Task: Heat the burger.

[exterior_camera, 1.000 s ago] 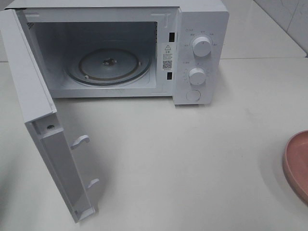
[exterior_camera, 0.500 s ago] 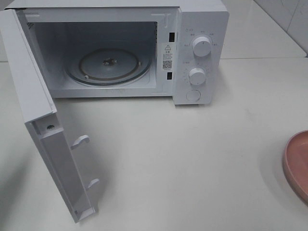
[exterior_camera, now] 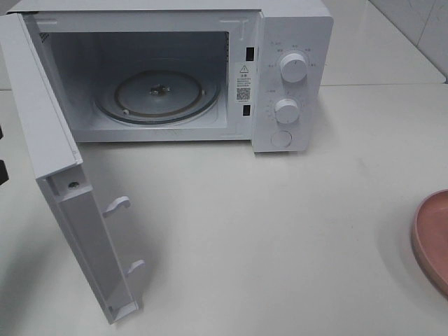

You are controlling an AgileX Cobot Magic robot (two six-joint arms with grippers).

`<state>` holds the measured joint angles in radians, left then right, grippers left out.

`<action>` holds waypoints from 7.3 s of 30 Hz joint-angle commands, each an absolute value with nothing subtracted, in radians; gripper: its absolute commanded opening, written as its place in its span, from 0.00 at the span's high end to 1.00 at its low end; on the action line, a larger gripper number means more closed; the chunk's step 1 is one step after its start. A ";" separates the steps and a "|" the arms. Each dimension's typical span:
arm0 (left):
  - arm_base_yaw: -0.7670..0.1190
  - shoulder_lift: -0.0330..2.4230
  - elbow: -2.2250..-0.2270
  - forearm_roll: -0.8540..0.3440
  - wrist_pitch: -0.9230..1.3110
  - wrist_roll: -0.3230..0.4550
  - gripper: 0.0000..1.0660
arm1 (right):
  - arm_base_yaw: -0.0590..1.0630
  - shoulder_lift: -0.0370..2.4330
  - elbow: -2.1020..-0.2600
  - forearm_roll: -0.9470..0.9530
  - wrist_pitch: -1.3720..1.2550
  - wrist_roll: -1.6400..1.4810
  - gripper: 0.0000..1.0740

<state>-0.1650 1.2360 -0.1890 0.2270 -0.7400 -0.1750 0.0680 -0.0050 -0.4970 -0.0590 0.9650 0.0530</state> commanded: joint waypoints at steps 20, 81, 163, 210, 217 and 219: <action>-0.344 1.539 -0.383 0.221 -0.911 -0.226 1.00 | 0.060 -0.031 -0.494 -0.060 0.962 0.052 0.29; -0.580 1.954 -0.999 -0.063 -0.791 -0.121 1.00 | 0.060 -0.031 -0.494 -0.060 0.962 0.052 0.29; -0.096 0.762 -0.582 -0.116 1.122 0.036 0.08 | 0.060 -0.031 -0.494 -0.060 0.962 0.052 0.29; -0.003 -0.029 -0.518 -0.176 1.064 0.032 0.08 | 0.060 -0.031 -0.494 -0.060 0.962 0.053 0.29; -0.003 -0.027 -0.518 -0.176 1.064 0.032 0.08 | 0.060 -0.031 -0.494 -0.060 0.962 0.053 0.29; -0.003 -0.027 -0.518 -0.176 1.064 0.032 0.08 | 0.060 -0.031 -0.494 -0.060 0.962 0.053 0.29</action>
